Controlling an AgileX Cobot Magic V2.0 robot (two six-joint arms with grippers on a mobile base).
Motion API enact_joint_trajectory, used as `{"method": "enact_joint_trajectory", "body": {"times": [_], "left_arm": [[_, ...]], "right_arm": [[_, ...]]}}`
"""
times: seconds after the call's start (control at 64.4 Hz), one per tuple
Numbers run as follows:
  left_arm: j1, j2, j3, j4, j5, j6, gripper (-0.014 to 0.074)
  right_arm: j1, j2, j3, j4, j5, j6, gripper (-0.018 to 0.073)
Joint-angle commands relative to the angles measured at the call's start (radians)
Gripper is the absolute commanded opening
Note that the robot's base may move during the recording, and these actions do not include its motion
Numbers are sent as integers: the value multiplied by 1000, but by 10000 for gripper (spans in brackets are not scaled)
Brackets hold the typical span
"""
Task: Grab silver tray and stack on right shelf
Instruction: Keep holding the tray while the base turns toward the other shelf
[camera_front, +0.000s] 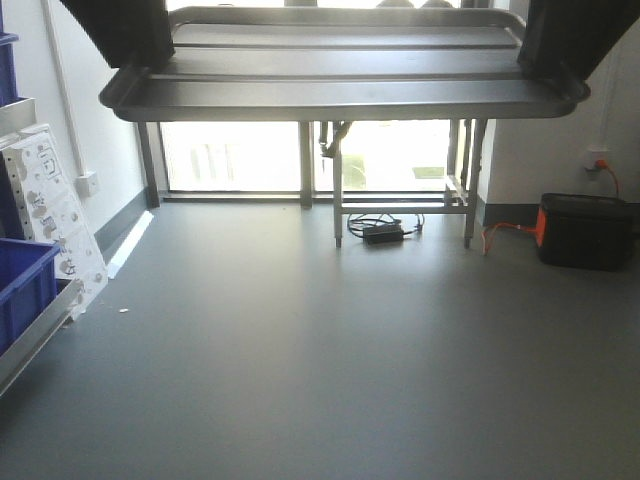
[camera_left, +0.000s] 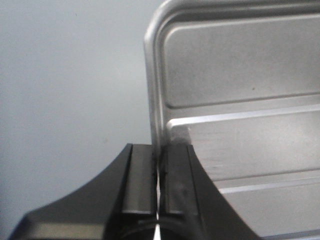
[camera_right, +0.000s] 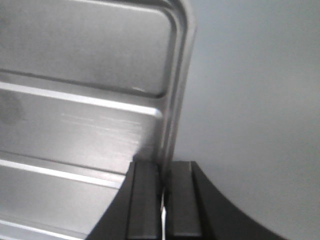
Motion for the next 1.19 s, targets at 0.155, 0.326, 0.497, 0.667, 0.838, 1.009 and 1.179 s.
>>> {"method": "enact_joint_trajectory", "body": {"times": [0.155,0.326,0.497,0.667,0.838,1.009,1.179], "left_arm": [[-15,-39,-31,-5,71,31,-93],[-15,-39,-31,-15,71,31,-93],[-15,-39,-31,-15,71,31,-93],[-15,-39,-31,-17,71,31,-93],[-13,-39,-31,-17,70,31,-93],[-13,-39,-31,-17,70,31,-93],[-13,-39,-31,-19,70,31,-93]], "right_arm": [[1,-33,-30,-17,-65,-25,56],[1,-33,-30,-17,-64,-25,56],[1,-33,-30,-17,-65,-25,56],[1,-33,-30,-17,-66,-25,56],[1,-33,-30,-17,-66,-25,56],[1,-33,-30,-17,-67,-25,56],[1,-33,-30,-17,-67,-25,56]]}}
